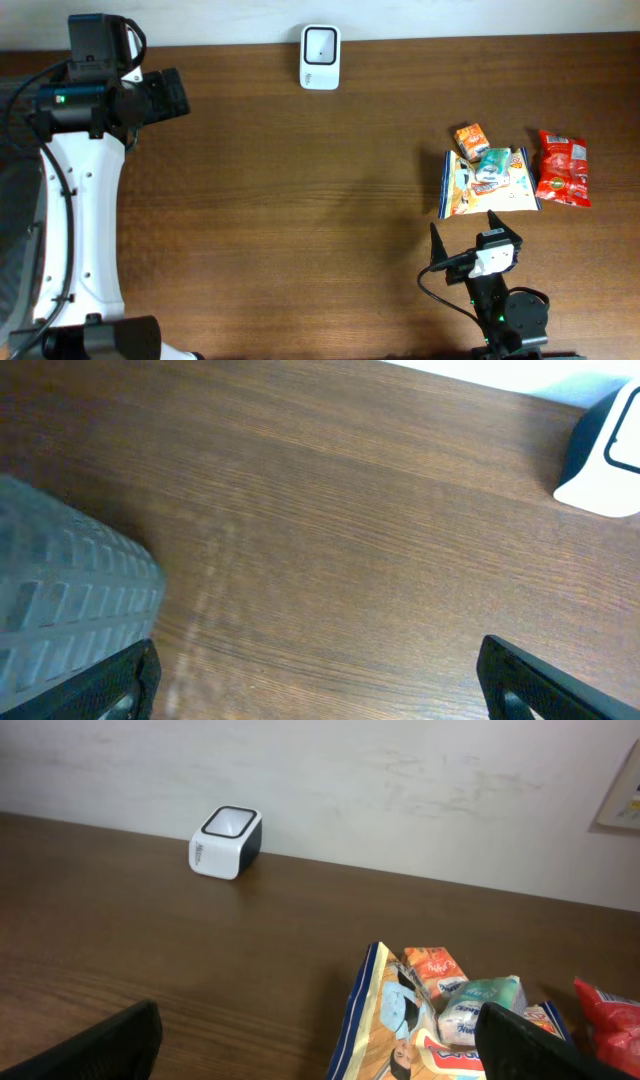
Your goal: Scan the item barcode
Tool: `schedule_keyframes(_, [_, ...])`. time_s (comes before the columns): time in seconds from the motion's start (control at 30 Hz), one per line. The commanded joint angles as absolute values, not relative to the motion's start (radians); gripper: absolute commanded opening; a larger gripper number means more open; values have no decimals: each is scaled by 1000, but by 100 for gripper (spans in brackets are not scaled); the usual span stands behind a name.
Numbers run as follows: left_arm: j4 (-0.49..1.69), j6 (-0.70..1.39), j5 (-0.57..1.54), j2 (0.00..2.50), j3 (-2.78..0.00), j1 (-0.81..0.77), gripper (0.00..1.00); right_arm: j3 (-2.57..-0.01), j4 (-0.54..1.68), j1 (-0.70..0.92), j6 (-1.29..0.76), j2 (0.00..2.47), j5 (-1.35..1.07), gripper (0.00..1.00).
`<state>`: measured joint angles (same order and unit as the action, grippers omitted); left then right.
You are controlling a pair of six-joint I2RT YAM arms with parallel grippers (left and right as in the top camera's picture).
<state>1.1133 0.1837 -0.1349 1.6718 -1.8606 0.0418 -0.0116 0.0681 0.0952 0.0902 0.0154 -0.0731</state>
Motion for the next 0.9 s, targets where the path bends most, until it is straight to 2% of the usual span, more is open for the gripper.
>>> schedule_keyframes(0.0, [1023, 178, -218, 1494, -1741, 21, 99, -6, 72, 104, 97, 4, -72, 99])
schedule_keyframes(0.13, [741, 178, -193, 1258, -1427, 22, 99, -6, 72, 104, 97, 4, -72, 99])
schedule_keyframes(0.47, [-18, 107, -36, 570, -400, 29, 99, -6, 72, 104, 97, 4, -72, 99])
schedule_keyframes(0.63, [-120, 76, -33, 327, -145, 29, 99, -6, 72, 104, 97, 4, -71, 99])
schedule_keyframes(0.77, [-115, 60, -32, 180, -50, 29, 99, -6, 72, 104, 97, 4, -72, 99])
schedule_keyframes(0.87, [-32, 57, -52, 115, -34, 29, 99, -6, 72, 104, 97, 4, -72, 99])
